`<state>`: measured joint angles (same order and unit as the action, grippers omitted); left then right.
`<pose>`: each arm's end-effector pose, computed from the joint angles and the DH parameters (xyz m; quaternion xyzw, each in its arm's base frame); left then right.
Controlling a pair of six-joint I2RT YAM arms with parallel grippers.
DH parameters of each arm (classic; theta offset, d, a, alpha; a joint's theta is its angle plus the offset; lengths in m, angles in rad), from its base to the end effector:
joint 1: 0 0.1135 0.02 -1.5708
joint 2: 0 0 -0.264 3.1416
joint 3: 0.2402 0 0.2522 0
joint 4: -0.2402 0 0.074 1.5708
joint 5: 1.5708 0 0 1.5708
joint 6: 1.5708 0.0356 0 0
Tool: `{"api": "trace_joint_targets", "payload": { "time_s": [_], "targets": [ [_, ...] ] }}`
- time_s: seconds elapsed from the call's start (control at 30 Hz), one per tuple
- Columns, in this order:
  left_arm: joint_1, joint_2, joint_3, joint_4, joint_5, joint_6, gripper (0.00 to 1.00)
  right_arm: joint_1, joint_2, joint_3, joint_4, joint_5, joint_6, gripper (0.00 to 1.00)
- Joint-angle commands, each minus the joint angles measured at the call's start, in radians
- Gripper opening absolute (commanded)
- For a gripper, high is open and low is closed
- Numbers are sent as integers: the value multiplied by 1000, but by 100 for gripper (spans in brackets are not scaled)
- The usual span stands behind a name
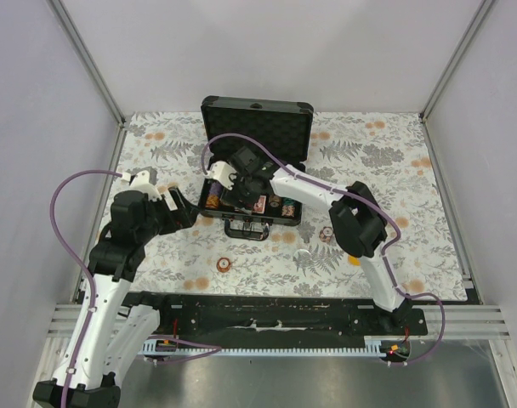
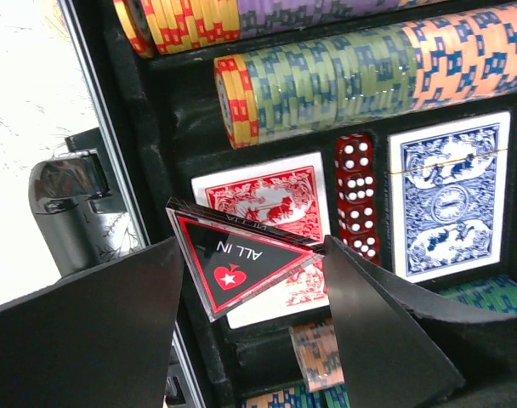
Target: Pack up texas hold em set
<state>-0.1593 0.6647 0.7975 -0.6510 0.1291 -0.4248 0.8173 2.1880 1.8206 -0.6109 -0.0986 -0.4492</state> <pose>0.1395 -0.0271 0.3141 -0.0821 0.8596 -0.1977 0.4640 0.3286 0.3554 0.2060 -0.5769 0.7615 0.0997 0.2780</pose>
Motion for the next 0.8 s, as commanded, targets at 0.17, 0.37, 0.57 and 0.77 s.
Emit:
{"api": "trace_joint_targets", "payload": {
  "time_s": [0.17, 0.37, 0.57, 0.77],
  "targets": [
    [0, -16, 12, 5, -17, 27, 92, 3, 22, 75, -39, 10, -14, 84],
    [0, -16, 12, 5, -19, 32, 92, 3, 6, 108, -75, 20, 13, 89],
    [0, -16, 12, 5, -10, 23, 92, 2, -52, 164, -98, 45, 125, 89],
    [-2, -7, 2, -15, 69, -15, 92, -3, -166, 108, -108, 88, 315, 89]
  ]
}}
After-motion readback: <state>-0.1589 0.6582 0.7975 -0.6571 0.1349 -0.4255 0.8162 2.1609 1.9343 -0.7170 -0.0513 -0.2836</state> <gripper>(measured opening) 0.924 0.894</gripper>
